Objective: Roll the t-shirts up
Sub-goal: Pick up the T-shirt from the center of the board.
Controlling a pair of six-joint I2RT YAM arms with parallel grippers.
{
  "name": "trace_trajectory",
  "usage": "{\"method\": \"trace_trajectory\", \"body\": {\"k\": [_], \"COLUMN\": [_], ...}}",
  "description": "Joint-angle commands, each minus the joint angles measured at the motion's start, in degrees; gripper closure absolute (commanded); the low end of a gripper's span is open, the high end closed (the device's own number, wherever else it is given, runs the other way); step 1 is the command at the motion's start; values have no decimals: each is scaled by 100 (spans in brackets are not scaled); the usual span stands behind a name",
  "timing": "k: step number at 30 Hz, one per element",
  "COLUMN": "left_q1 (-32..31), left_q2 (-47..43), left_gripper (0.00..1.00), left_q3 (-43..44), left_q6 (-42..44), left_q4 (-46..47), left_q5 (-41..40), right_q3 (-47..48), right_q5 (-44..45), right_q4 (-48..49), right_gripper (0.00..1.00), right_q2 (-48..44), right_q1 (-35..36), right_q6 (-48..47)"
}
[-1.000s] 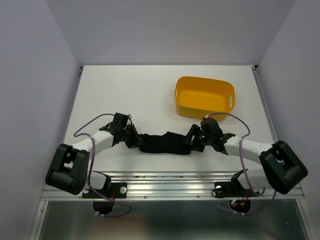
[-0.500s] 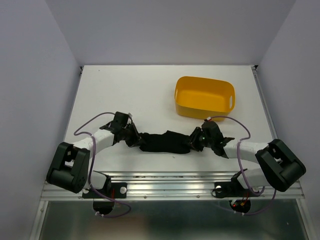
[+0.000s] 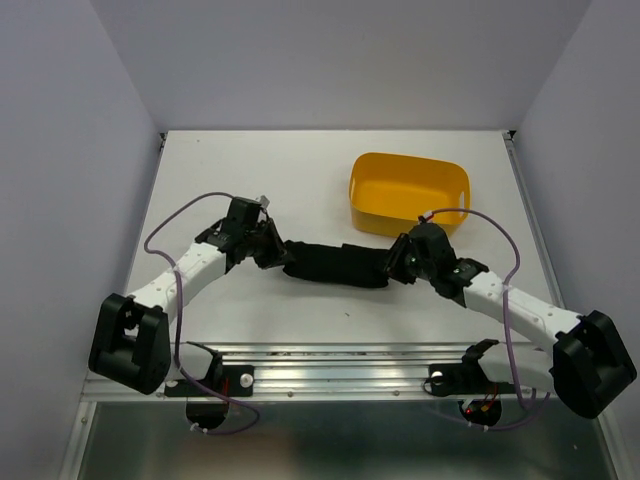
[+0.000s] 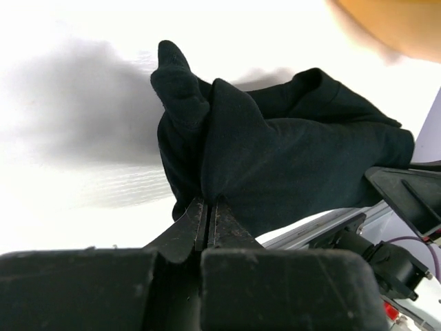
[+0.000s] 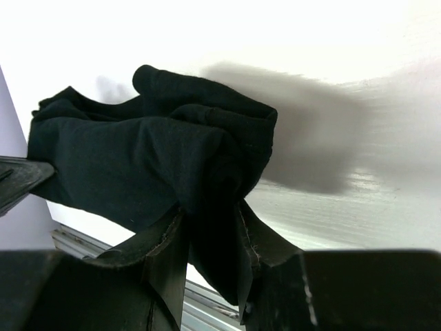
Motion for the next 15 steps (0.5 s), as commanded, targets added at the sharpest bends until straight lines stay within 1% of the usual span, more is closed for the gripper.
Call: {"method": "trace_trajectory", "body": {"k": [1,5,7,8,11,12,14,15], "left_q1": [64,64,64,64,56,56,47,38], "left_q2": [-321,-427,-436,-410,-217,-129,64,257], "left_gripper": [100,100,100,100,100,100,100,100], "left_q3": [438,833,1193,1481,1957,2324,2713,3106], "left_q6": [239,266,301,336,415,476,503,538], "left_q4": [-411,-587,-727,-780,-868,-868,-886,-903], "left_q5": [-412,-473,-561,-588,-623,-597,-535,-518], "right_q3": [403,727,947,1218,1659,1930,2160,2370], "right_q5": [506,559,734,891,1208,1427,1604,1735], "right_q4": [-713,-880,-1091,-1178,-1565,-1636,-1742,-1777], "right_gripper": [99,99,99,99,99,99,99,99], "right_q2": [-184,-324,-412,-430,-351,-316,-219,-175], "right_q1": [-36,-36,-36,-36,-36,-36,-106,-194], "right_q6": [-310,-416,-565,-626,-951,-1048,-1338,-1513]}}
